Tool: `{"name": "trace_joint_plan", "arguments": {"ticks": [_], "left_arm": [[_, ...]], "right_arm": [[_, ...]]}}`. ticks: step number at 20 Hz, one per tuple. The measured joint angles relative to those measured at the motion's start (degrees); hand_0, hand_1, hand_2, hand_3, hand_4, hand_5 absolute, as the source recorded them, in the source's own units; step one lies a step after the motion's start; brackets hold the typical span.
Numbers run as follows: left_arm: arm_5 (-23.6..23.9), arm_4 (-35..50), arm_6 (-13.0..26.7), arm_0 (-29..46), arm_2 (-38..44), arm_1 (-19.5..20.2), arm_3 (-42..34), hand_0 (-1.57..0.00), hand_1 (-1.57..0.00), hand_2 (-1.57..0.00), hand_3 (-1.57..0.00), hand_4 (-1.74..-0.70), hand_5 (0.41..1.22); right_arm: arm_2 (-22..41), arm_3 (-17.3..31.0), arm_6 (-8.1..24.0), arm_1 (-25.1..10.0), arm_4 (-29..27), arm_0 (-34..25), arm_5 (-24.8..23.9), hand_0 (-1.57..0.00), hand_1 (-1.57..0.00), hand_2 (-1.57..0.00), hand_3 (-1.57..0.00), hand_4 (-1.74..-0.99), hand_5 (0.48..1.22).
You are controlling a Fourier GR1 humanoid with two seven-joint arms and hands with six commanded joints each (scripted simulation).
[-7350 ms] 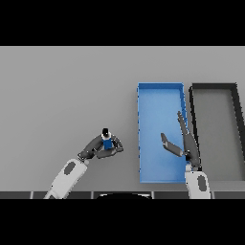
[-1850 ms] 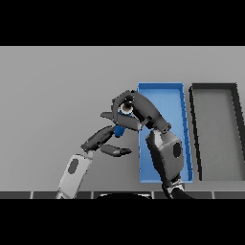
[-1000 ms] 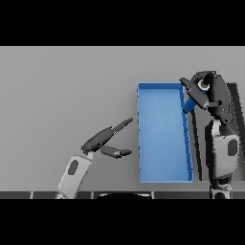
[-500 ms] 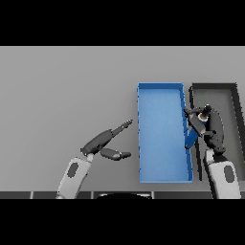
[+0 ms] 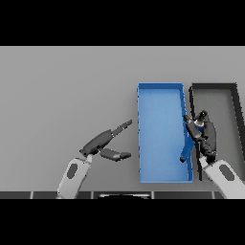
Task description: Pick up the blue pipe and place it into the blue bin.
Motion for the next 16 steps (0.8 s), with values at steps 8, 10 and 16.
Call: {"name": "trace_joint_plan", "arguments": {"ticks": [8, 10, 16], "left_arm": [[-0.21, 0.17, 0.41, 0.16, 0.11, 0.20, -0.06, 0.00, 0.00, 0.00, 0.00, -0.89, 0.426], [-0.09, 0.22, 0.47, -0.15, 0.05, -0.01, -0.51, 0.00, 0.00, 0.00, 0.00, -0.89, 0.427], [0.39, -0.44, 0.61, -0.30, -0.23, -0.62, 0.37, 0.00, 0.00, 0.00, 0.00, -0.89, 0.429]], "right_arm": [[26.62, 3.57, 3.01, -19.26, -22.24, -15.52, -0.82, -0.10, -0.09, -0.09, -0.05, -1.071, 0.868], [32.89, 3.98, 3.01, -19.49, -25.75, -20.84, -2.67, -0.06, -0.06, -0.06, -0.03, -1.056, 0.817], [41.45, 5.09, 3.02, -21.01, -30.17, -29.62, -4.21, -0.02, -0.01, -0.01, -0.01, -1.030, 0.682]]}}
